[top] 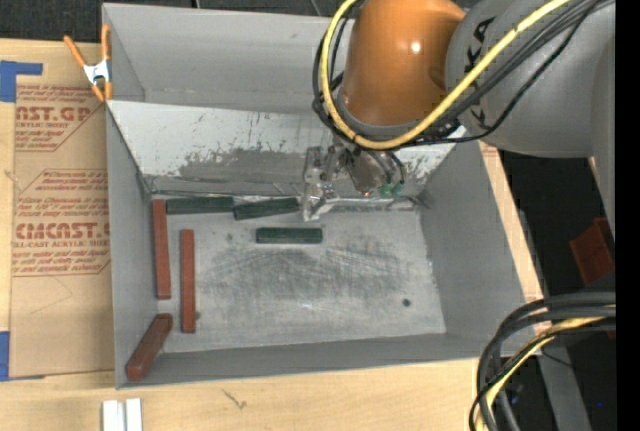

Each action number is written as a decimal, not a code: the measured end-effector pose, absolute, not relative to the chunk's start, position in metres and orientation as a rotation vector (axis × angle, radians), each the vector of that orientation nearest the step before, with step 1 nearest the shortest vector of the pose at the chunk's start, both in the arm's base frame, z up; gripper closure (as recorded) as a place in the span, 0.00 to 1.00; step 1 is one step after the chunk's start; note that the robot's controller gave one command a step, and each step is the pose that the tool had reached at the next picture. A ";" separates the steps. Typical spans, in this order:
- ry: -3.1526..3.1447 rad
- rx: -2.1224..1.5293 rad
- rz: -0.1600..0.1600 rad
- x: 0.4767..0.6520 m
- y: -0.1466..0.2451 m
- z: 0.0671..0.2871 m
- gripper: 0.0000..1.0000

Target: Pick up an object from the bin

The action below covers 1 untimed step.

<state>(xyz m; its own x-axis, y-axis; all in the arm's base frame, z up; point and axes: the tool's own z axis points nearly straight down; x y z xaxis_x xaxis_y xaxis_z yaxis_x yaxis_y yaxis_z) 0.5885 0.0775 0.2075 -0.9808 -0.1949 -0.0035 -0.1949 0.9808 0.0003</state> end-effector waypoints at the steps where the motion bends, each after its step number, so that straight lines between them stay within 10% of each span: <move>1: 3.123 -0.308 0.002 0.588 0.078 0.207 1.00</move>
Offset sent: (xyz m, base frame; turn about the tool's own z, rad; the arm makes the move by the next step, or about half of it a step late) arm 0.0042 -0.0015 -0.0732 0.0371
